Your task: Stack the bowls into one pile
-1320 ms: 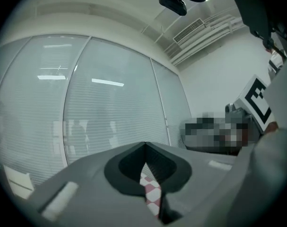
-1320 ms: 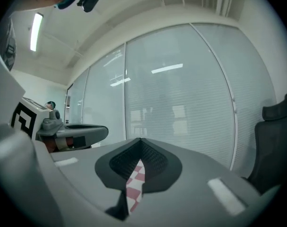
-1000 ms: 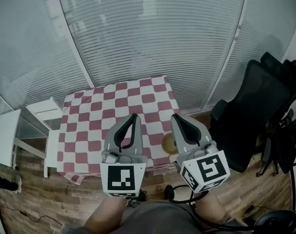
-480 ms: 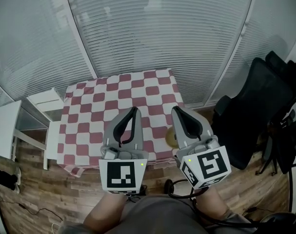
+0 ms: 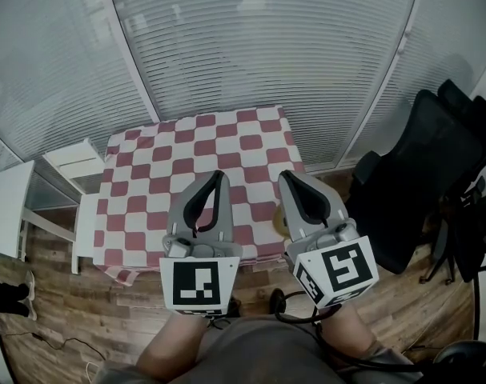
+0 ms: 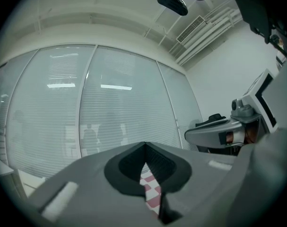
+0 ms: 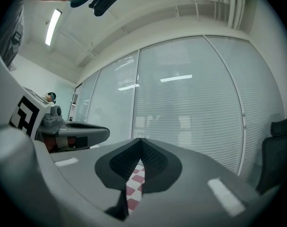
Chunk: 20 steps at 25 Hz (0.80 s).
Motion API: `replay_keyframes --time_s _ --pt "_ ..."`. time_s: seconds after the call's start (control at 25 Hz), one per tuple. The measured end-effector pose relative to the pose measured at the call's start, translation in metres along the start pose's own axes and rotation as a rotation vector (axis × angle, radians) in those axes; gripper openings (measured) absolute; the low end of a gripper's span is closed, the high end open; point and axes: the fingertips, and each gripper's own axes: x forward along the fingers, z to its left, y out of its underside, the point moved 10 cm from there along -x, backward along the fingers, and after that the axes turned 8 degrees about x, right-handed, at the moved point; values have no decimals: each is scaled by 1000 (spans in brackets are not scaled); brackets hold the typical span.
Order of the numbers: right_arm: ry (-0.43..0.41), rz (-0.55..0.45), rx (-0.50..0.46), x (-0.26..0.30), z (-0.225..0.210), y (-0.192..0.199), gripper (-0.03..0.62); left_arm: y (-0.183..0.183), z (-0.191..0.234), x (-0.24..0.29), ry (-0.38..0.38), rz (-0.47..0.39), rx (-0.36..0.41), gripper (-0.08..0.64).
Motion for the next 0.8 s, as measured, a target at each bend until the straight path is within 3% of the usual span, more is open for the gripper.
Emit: replay_keyframes --time_s 0.8 --pt "8 9 7 3 -4 5 26 6 -3 4 15 10 2 0"
